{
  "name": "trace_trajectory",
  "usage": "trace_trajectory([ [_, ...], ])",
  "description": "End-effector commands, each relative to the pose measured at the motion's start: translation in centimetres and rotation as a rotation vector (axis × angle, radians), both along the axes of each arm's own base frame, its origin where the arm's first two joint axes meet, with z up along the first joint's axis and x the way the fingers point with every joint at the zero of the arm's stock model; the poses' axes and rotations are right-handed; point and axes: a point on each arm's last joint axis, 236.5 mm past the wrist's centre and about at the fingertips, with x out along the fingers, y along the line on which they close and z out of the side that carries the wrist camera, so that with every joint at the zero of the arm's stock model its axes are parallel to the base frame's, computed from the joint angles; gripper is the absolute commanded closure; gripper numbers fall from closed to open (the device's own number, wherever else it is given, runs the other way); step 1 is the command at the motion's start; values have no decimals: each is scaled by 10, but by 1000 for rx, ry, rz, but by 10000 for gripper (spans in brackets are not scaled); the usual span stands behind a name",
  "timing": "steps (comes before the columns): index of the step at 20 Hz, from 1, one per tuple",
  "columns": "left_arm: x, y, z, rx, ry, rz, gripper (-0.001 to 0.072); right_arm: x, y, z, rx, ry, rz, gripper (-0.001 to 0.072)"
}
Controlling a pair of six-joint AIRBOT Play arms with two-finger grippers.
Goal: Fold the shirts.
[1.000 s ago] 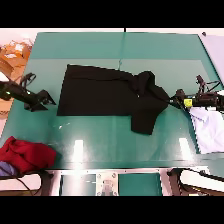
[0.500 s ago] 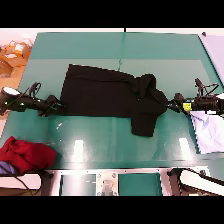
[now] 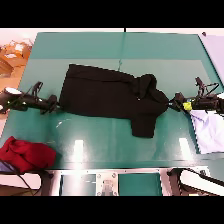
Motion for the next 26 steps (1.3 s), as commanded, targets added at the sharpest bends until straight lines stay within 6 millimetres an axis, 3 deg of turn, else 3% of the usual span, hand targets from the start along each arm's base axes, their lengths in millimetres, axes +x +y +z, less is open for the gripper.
trace_trajectory([
  [1, 26, -1, 69, 3, -152, -51, 689, 12, -2, 43, -5, -69, 14, 698],
  [3, 41, -3, 161, 36, -359, -76, 690, 24, -3, 115, -42, -193, 45, 698],
  [5, 42, -14, 288, 58, -667, -75, 689, 33, -6, 203, -116, -376, 41, 698],
  [6, 32, -21, 353, 73, -830, -76, 689, 33, -6, 256, -167, -498, 25, 698],
  [7, 14, -29, 417, 103, -1004, -78, 689, 27, -5, 309, -219, -627, 3, 698],
  [9, -45, -44, 534, 207, -1340, -72, 689, 1, 3, 406, -309, -870, -49, 698],
  [10, -84, -52, 582, 266, -1489, -66, 689, -18, 8, 447, -349, -979, -76, 697],
  [12, -154, -65, 642, 376, -1695, -50, 688, -63, 16, 518, -432, -1183, -149, 698],
  [13, -178, -71, 657, 413, -1754, -51, 688, -89, 18, 547, -479, -1275, -197, 698],
  [15, -212, -78, 673, 463, -1826, -48, 688, -134, 16, 584, -588, -1412, -286, 697],
  [17, -213, -74, 669, 492, -1798, -30, 688, -165, 11, 599, -692, -1466, -350, 697],
  [19, -191, -60, 652, 500, -1702, -1, 687, -170, 5, 596, -729, -1448, -373, 697],
  [21, -161, -50, 628, 485, -1610, -5, 687, -150, -4, 581, -716, -1395, -368, 697],
  [23, -119, -39, 591, 461, -1492, -22, 688, -111, -18, 544, -669, -1284, -349, 697],
  [26, -43, -19, 506, 391, -1266, -55, 687, -35, -37, 448, -542, -1050, -282, 697],
])
